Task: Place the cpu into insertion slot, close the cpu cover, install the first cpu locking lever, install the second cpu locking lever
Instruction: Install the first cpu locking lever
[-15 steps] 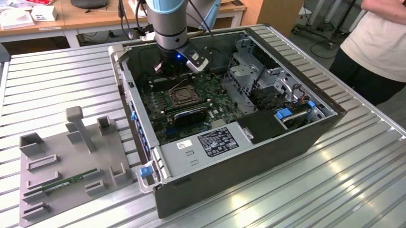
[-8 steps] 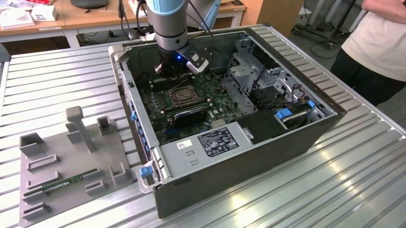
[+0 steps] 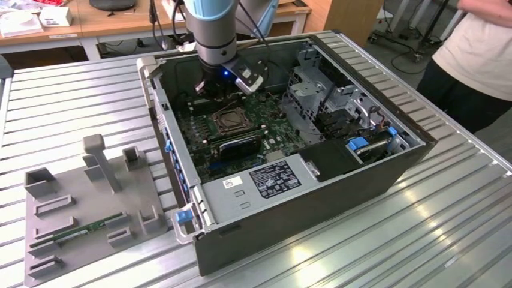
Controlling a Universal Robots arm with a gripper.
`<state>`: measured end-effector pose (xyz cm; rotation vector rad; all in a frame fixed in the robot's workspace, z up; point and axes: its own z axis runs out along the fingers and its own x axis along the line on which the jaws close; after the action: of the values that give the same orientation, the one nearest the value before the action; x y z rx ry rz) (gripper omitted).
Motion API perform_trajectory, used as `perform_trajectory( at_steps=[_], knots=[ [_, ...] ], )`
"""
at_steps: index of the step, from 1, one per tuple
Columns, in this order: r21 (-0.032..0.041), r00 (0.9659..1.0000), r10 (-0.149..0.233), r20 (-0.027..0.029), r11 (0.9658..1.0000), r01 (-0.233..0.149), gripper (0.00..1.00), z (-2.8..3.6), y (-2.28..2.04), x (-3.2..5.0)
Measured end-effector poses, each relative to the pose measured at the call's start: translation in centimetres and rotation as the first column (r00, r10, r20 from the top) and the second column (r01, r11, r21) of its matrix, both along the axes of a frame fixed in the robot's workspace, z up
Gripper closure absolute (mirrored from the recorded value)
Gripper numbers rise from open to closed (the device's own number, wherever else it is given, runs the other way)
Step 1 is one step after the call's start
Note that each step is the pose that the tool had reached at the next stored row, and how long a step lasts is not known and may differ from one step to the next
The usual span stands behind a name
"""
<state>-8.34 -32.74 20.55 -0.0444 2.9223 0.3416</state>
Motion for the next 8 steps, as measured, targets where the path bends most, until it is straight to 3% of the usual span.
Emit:
perform_trajectory(
  at_steps=[8],
  knots=[
    [-0.0002, 1.0, 0.0, -0.0001, 1.0, 0.0, 0.89, -0.39, 0.0, 0.15]
  ],
)
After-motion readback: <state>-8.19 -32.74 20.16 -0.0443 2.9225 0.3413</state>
